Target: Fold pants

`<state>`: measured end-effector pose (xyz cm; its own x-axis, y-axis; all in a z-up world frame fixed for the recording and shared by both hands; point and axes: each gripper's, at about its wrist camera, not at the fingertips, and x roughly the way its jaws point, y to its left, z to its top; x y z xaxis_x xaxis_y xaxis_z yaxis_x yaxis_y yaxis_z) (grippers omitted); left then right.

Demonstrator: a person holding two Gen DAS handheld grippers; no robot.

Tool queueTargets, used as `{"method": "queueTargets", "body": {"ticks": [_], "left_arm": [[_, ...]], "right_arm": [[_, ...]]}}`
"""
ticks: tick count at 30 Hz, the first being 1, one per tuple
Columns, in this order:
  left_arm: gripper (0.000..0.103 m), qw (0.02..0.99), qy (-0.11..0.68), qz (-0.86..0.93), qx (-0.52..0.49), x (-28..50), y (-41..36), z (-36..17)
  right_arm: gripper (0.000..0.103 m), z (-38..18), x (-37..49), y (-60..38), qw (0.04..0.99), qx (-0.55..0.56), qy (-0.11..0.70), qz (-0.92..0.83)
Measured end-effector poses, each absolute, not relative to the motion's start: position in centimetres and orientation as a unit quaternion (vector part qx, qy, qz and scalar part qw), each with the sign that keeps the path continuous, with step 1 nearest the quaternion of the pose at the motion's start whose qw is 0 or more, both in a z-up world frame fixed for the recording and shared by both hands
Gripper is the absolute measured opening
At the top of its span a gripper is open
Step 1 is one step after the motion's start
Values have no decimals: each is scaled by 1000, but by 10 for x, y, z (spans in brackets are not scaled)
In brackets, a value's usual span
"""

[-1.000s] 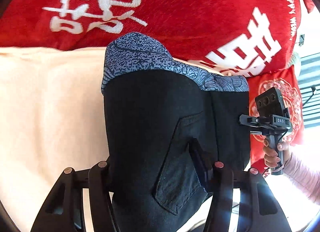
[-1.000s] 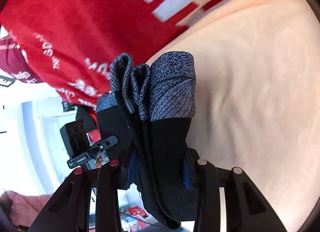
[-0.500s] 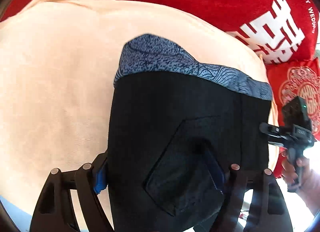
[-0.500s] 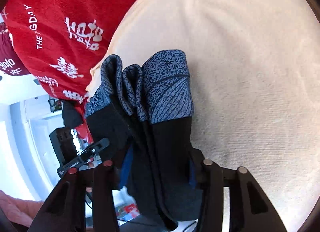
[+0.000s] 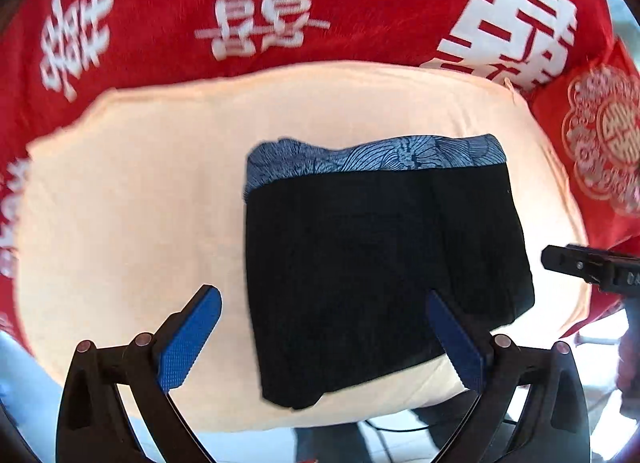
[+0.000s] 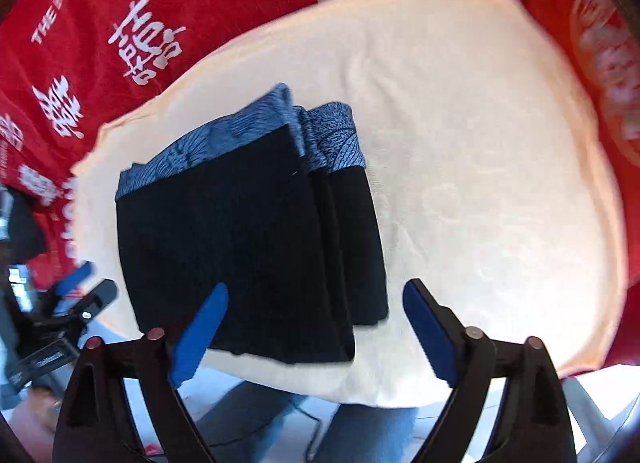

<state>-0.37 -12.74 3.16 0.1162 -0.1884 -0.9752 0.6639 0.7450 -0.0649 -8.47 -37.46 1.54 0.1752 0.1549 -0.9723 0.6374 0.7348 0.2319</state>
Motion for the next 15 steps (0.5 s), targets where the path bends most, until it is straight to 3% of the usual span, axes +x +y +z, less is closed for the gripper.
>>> {"method": "queueTargets", "body": {"ticks": [15], "left_arm": [[103, 719, 582, -273, 265, -34, -108, 95]], "right_arm": [[94, 104, -83, -307, 708, 237, 627, -220]]}}
